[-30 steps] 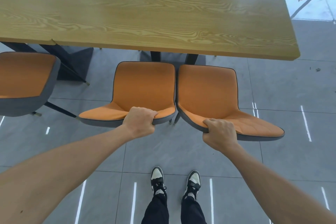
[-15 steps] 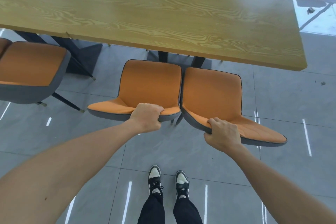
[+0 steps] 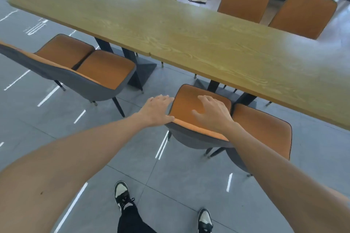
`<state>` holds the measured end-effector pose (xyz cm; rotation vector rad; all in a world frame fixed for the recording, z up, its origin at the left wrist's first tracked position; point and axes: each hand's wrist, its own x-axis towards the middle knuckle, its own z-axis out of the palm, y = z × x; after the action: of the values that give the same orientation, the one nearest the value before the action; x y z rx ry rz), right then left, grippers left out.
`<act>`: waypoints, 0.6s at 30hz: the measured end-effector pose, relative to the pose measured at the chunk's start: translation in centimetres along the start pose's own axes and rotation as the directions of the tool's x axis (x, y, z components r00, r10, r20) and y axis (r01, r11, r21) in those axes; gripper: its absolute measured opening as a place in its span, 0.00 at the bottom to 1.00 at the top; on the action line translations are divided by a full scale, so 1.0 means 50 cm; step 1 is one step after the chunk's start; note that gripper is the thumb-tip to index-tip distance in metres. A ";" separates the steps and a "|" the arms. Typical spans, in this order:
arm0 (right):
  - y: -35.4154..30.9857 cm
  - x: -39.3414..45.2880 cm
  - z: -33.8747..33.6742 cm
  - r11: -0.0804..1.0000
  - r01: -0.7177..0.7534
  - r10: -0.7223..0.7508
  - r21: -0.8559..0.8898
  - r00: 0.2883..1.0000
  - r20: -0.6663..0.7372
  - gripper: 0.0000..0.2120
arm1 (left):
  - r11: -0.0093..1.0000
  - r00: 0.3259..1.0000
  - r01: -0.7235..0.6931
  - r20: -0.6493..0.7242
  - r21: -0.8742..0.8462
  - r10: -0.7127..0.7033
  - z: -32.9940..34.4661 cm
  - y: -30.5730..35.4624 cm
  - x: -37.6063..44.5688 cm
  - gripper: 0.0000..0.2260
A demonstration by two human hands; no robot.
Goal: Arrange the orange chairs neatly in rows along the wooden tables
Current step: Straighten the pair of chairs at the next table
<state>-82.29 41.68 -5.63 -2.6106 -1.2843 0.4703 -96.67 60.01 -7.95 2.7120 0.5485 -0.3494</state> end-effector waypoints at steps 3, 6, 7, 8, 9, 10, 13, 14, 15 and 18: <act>-0.167 0.090 0.002 0.997 0.045 -0.046 -0.058 0.999 -0.014 0.31 | 0.999 0.995 0.041 -0.093 0.015 -0.039 -0.075 -0.153 -0.028 0.38; -0.336 0.171 0.017 0.995 0.041 -0.042 -0.089 0.999 -0.002 0.33 | 0.997 0.986 0.066 -0.154 0.047 -0.058 -0.152 -0.317 -0.065 0.41; -0.390 0.195 0.025 0.994 0.045 -0.046 -0.097 0.999 -0.010 0.33 | 0.995 0.983 0.071 -0.176 0.063 -0.059 -0.180 -0.370 -0.080 0.41; -0.445 0.218 0.032 0.993 0.049 -0.052 -0.107 0.998 -0.023 0.33 | 0.995 0.978 0.077 -0.198 0.070 -0.061 -0.207 -0.424 -0.097 0.42; -0.500 0.240 0.040 0.993 0.052 -0.056 -0.110 0.998 -0.033 0.34 | 0.994 0.973 0.084 -0.220 0.071 -0.067 -0.234 -0.478 -0.116 0.43; -0.552 0.263 0.050 0.993 0.055 -0.060 -0.103 0.997 -0.041 0.35 | 0.993 0.968 0.092 -0.241 0.070 -0.073 -0.259 -0.530 -0.133 0.43; -0.695 0.331 0.082 0.995 0.071 -0.075 -0.069 0.995 -0.062 0.39 | 0.990 0.958 0.125 -0.268 0.065 -0.103 -0.312 -0.683 -0.166 0.45; -0.737 0.357 0.094 0.995 0.076 -0.080 -0.058 0.994 -0.073 0.40 | 0.987 0.952 0.145 -0.279 0.064 -0.122 -0.326 -0.732 -0.173 0.46; -0.778 0.382 0.104 0.996 0.077 -0.081 -0.047 0.993 -0.084 0.41 | 0.984 0.947 0.166 -0.289 0.061 -0.142 -0.338 -0.778 -0.178 0.46; -0.889 0.460 0.135 0.997 0.076 -0.076 -0.011 0.994 -0.083 0.42 | 0.975 0.939 0.214 -0.288 0.059 -0.189 -0.373 -0.910 -0.183 0.48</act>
<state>-104.17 87.11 -2.66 -2.5476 -1.3549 0.3400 -120.57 103.45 -1.33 2.8171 0.9153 -0.0359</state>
